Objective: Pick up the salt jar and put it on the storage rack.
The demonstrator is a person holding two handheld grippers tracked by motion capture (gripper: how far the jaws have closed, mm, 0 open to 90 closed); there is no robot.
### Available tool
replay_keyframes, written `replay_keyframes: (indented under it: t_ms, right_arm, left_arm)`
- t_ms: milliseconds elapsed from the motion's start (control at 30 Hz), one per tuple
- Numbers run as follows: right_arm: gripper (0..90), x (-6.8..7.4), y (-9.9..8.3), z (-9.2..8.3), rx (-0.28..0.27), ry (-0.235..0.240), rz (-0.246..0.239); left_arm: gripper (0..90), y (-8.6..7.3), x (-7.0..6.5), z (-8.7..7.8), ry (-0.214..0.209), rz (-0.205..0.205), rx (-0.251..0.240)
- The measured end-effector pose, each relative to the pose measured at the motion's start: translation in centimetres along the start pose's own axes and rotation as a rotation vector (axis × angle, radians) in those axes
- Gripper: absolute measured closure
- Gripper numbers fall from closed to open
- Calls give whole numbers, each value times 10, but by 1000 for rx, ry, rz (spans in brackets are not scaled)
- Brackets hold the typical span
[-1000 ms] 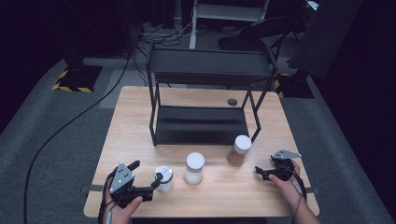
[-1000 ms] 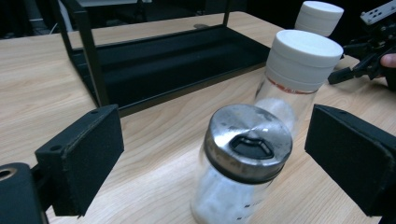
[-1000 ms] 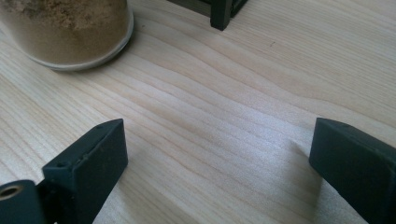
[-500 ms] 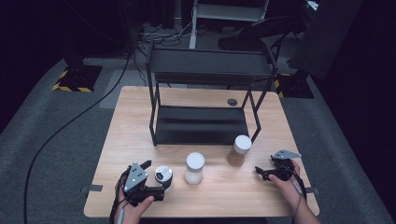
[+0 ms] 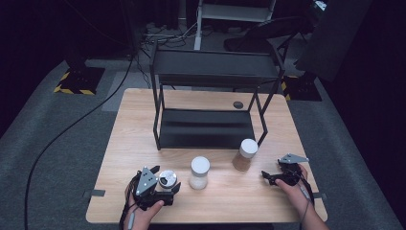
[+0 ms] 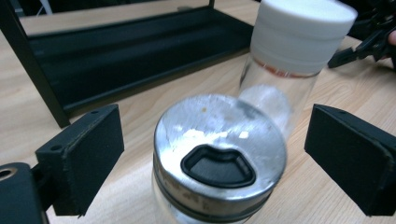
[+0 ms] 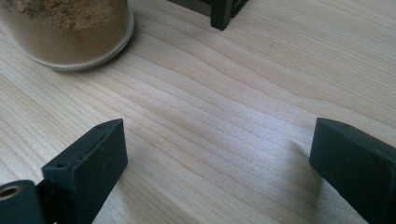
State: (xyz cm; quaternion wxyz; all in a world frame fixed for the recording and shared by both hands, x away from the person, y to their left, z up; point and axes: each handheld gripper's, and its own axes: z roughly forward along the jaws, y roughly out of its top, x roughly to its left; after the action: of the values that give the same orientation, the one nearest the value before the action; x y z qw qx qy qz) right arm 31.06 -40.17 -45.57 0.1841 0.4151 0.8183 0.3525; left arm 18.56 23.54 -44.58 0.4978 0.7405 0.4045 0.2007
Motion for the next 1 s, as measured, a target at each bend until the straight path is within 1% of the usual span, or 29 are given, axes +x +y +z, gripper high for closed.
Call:
replay_keyframes:
  t_ms: [33,200,267,400,467,500,600,633,667,700,733,833,933,1000]
  right_arm:
    - [42,0,0,0,0,0,0]
    - [41,0,0,0,0,0,0]
    - [41,0,0,0,0,0,0]
    - [41,0,0,0,0,0,0]
    - [41,0,0,0,0,0,0]
    - [41,0,0,0,0,0,0]
    - [41,0,0,0,0,0,0]
    - [41,0,0,0,0,0,0]
    - [41,0,0,0,0,0,0]
    - [41,0,0,0,0,0,0]
    - [40,0,0,0,0,0,-1]
    - [40,0,0,0,0,1,0]
    - [40,0,0,0,0,1,-1]
    - [40,0,0,0,0,1,-1]
  left_arm:
    - [51,0,0,1,1,-3,8]
    - [87,2,-2,7,5,16,47]
    - [95,2,-2,8,8,14,59]
    - [131,1,0,12,11,29,86]
    - [133,1,1,13,16,27,99]
    - [147,0,2,15,13,35,109]
    - [163,0,2,17,12,40,117]
    - [203,-1,3,19,2,50,123]
    - [233,-1,3,19,2,50,123]
    - [233,-2,3,19,-1,53,125]
    - [284,-3,3,20,-1,67,125]
    - [291,-5,3,20,-2,75,120]
    - [297,-6,1,20,7,102,120]
    - [298,-3,-2,20,18,96,132]
